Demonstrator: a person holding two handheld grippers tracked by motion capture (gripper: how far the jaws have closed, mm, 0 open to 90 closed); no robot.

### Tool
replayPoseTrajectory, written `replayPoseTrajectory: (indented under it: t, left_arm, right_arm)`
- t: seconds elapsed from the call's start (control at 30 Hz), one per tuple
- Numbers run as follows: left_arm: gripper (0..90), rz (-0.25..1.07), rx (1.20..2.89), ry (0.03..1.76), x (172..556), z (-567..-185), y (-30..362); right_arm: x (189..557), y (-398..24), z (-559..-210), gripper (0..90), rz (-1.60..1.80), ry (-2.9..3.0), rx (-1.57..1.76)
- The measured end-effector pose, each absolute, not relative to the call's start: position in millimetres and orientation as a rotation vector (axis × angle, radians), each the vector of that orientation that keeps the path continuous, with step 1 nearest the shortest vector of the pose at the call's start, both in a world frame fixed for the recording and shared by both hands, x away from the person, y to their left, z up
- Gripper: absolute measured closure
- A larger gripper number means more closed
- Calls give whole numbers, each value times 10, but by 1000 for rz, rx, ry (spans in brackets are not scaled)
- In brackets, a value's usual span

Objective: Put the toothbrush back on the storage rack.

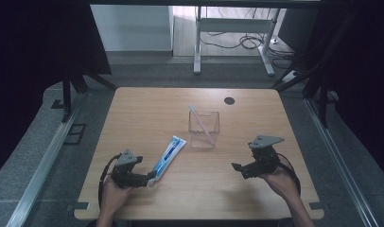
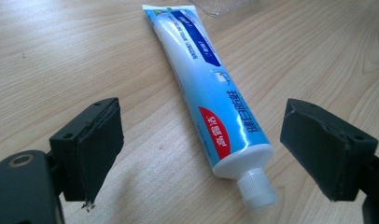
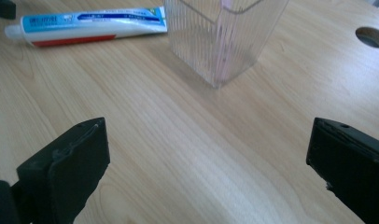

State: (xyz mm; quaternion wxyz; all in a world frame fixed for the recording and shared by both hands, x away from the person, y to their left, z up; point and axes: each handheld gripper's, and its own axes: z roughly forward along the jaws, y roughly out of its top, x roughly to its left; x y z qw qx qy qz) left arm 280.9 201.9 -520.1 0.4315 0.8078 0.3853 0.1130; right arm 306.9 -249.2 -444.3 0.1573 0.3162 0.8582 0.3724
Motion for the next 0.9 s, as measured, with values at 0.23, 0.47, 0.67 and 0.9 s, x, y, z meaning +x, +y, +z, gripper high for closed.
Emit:
replayPoseTrajectory:
  t: [0.23,0.47,0.67,0.9]
  left_arm:
    - [133,281,2009,962,2804,-5195,2024]
    - [134,278,2009,960,2802,-5196,2015]
    - [135,279,2035,953,2802,-5207,1991]
    - [135,276,2068,947,2802,-5210,1946]
  right_arm:
    - [2941,-2581,-4562,0,1061,2437,959]
    - [2849,-2653,-4710,0,1109,2422,1014]
    - [2770,-2709,-4878,0,1128,2415,1039]
    - [2738,-2764,-5081,0,1116,2422,1052]
